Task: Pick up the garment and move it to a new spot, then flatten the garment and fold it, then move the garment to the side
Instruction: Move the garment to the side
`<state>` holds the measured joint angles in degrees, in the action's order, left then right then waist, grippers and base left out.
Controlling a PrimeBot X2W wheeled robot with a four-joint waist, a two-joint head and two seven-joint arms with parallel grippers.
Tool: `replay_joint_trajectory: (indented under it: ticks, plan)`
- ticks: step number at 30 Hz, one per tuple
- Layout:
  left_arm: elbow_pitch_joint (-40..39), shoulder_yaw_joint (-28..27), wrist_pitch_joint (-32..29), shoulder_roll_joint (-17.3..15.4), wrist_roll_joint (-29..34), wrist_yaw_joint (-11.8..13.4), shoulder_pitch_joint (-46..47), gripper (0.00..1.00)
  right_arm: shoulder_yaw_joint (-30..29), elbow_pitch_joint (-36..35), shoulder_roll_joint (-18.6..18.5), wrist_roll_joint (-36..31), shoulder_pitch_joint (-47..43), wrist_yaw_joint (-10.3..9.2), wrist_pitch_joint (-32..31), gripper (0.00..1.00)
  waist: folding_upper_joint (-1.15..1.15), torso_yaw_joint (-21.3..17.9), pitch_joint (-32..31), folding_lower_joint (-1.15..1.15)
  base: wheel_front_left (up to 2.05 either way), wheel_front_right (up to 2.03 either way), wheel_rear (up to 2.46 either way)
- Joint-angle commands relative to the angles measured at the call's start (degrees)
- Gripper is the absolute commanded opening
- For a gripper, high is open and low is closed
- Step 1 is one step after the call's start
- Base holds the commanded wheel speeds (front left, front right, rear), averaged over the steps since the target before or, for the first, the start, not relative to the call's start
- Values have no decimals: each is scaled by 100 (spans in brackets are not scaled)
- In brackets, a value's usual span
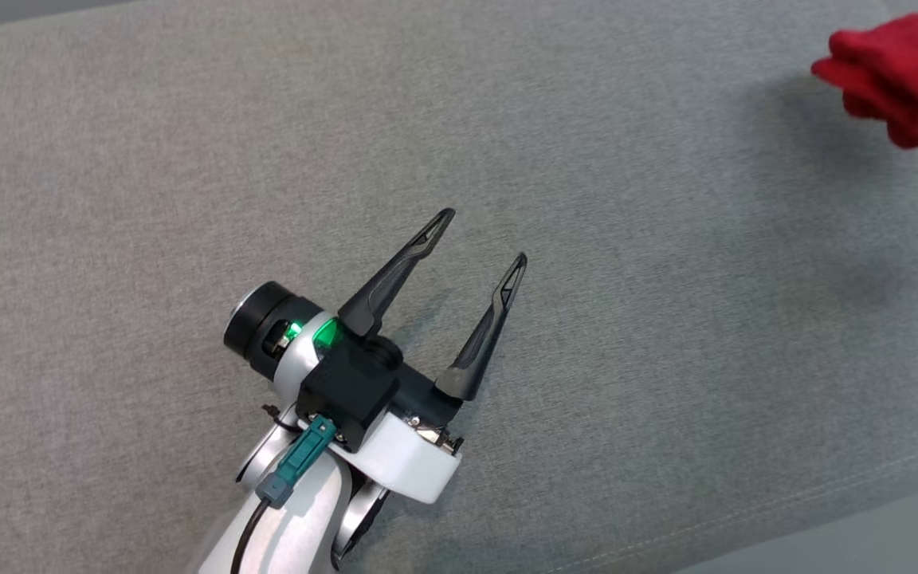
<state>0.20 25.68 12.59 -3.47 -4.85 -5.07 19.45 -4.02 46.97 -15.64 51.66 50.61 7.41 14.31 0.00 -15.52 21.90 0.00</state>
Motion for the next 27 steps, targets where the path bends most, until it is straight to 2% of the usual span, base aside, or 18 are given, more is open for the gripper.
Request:
replay_joint_trajectory:
  ticks: [1, 9, 15, 20, 27]
  plan:
    - [-256, -102, -43, -43, 91, -47, 221, 100, 35, -41, -182, -97, 254, 8, 69, 0, 0, 320, 329, 0, 0, 0, 0]
    - [-884, 24, -468, -171, 268, -59, 489, 100, -169, 409, -608, -401, 1523, 8, 69, 0, 0, 902, 1061, 0, 0, 0, 0]
    - [-1114, 144, -654, -290, 451, -74, 661, 100, -328, 401, -777, -626, 2097, 8, 69, 0, 0, 1196, 1636, 0, 0, 0, 0]
    - [-1198, 266, -731, -323, 535, -92, 820, 100, -510, 431, -775, -742, 2064, 8, 69, 0, 0, 1199, 1934, 0, 0, 0, 0]
    - [-1206, 295, -716, -369, 561, -80, 906, 100, -709, 562, -593, -769, 1514, 8, 69, 0, 0, 984, 1852, 0, 0, 0, 0]
